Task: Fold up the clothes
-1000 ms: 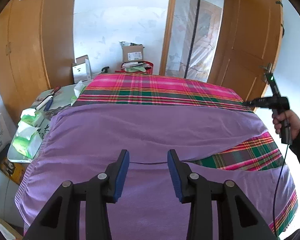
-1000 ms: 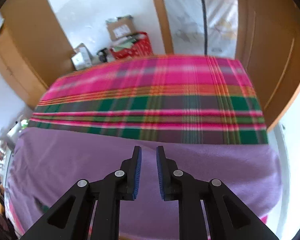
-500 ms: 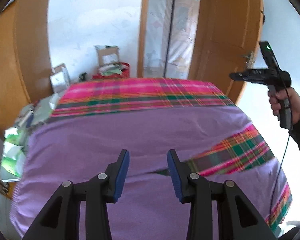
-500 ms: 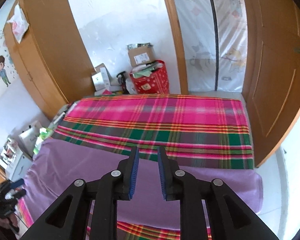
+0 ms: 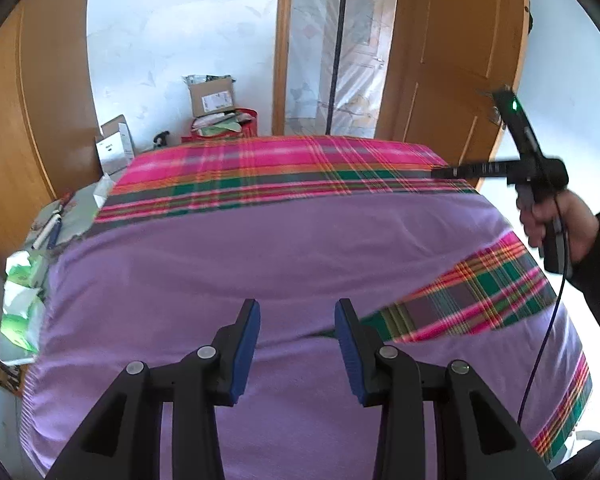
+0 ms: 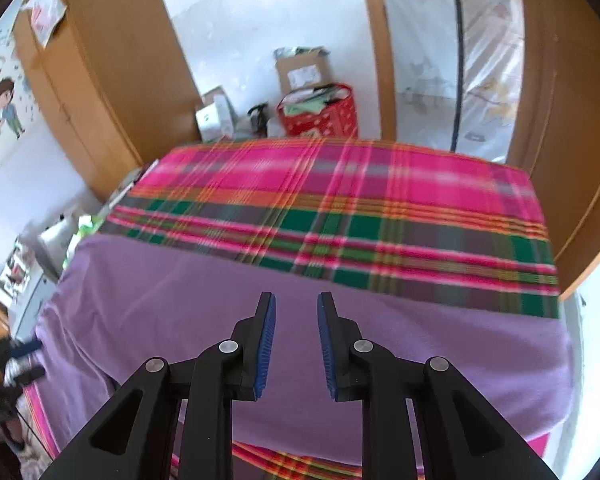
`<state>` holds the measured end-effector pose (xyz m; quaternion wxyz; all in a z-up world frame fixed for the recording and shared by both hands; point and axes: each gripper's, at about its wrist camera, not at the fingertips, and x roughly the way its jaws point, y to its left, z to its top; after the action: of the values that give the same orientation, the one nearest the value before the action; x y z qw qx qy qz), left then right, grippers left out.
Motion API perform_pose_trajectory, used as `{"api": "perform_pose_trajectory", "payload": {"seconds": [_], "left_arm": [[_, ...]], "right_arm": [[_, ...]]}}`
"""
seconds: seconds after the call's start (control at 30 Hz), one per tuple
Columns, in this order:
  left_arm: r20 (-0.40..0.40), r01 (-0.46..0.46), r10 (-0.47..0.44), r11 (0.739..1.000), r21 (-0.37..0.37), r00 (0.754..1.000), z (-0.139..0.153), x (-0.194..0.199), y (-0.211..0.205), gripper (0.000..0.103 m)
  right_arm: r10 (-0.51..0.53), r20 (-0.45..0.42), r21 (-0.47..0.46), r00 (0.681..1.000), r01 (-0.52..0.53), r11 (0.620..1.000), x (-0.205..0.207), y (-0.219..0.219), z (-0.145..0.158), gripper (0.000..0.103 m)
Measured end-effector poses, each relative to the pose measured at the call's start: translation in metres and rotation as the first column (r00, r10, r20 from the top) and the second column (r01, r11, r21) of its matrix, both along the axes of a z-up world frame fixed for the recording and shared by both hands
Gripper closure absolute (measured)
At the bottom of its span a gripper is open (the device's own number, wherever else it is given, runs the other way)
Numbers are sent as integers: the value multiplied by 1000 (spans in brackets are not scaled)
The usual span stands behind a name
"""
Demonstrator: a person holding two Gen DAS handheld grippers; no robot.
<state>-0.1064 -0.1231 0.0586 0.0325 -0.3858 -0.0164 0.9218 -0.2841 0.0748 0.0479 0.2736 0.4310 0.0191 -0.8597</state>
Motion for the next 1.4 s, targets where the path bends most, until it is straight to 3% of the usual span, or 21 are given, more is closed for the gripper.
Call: {"api": "perform_pose_trajectory", "payload": {"seconds": [0.27,0.53,0.67,0.77,1.03,1.4], "left_arm": [[-10,-113,113,993,-22,994,5,-11,-55,63],[17,-267,267,964,-7,963,-6,-5,-131,63],[23,-316,316,949,-12,949,-8,-5,-163,63],[24,-314,315,949,-31,949,-6,-9,-177,63],[59,-280,287,954,-106,956,-23,-45,-193,63],[84,-262,286,939,-223,955,-49,-91,-221,63]], "right_arm": [[15,49,47,999,-17,999,-20,-33,-33,81],[-51,105,57,993,45,997,-51,-20,-68,83],[-64,105,49,992,60,997,-58,-15,-69,83],[-70,88,76,994,64,995,-58,-18,-64,80],[55,20,75,998,-57,996,-45,-47,-55,73],[229,-45,87,972,-224,971,-31,-85,-53,72]]}}
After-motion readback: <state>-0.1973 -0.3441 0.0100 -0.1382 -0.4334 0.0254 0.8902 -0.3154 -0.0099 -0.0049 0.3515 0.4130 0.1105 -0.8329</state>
